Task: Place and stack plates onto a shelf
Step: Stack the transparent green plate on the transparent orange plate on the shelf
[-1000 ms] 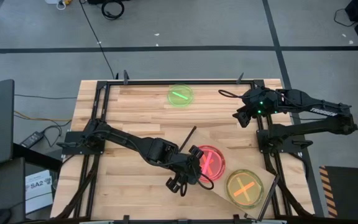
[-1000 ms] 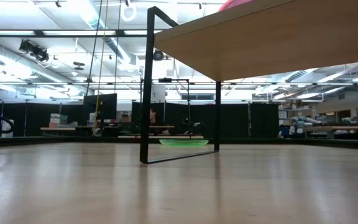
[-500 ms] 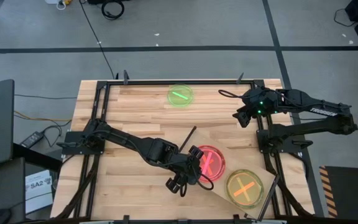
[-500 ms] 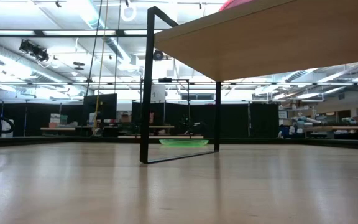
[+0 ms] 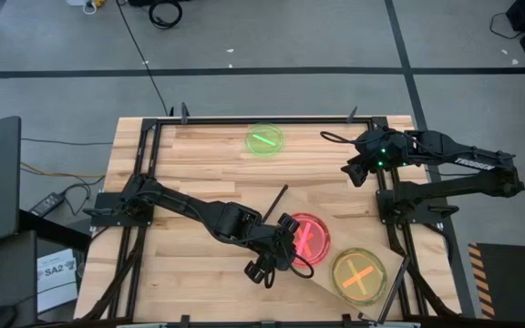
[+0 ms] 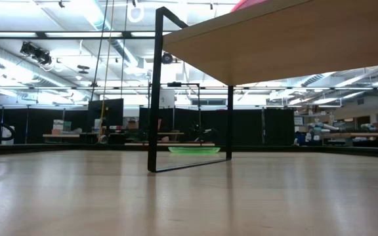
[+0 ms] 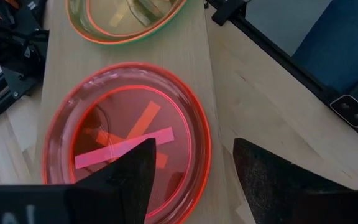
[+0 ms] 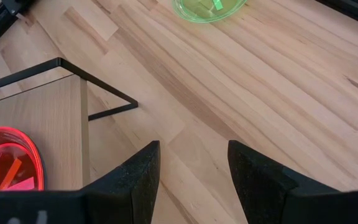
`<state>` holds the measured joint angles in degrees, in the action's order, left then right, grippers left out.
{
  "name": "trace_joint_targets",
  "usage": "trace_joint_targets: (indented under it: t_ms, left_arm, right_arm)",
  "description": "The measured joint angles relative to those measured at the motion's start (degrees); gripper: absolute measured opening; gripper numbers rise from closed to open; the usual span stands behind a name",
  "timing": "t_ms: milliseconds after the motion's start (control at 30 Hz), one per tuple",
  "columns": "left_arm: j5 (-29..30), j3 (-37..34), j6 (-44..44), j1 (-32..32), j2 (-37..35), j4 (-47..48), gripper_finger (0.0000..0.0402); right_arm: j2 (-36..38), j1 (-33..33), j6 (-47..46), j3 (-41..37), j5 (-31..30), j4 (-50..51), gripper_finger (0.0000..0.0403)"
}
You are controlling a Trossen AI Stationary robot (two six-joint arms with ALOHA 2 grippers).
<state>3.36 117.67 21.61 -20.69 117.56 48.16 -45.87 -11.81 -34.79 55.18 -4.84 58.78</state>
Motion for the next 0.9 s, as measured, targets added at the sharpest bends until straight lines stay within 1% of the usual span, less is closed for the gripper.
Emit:
trace_joint_targets:
  t_ms: [133,267,433,667,767,900]
  left_arm:
    - [0.0,0.3,0.4,0.0,0.0,0.0,0.0222]
    - [0.0,2.5,0.6,0.0,-0.1,1.9,0.0222]
    - [0.1,8.0,1.9,0.0,-0.2,6.0,0.0222]
    - [6.5,17.4,2.3,1.1,-0.2,14.9,0.0222]
    - [9.4,15.8,3.1,2.1,-2.6,16.8,0.0222]
    - [13.0,15.8,3.0,4.1,-5.2,21.2,0.0222]
  right_arm:
    - [0.0,0.0,0.0,0.0,0.0,0.0,0.0194]
    - [0.0,0.0,0.0,0.0,0.0,0.0,0.0194]
    - [0.0,0.0,0.0,0.0,0.0,0.0,0.0194]
    - [0.0,0.0,-0.1,0.0,0.0,0.0,0.0194]
    - [0.0,0.0,-0.1,0.0,0.0,0.0,0.0194]
    - [0.0,0.0,-0.1,0.0,0.0,0.0,0.0194]
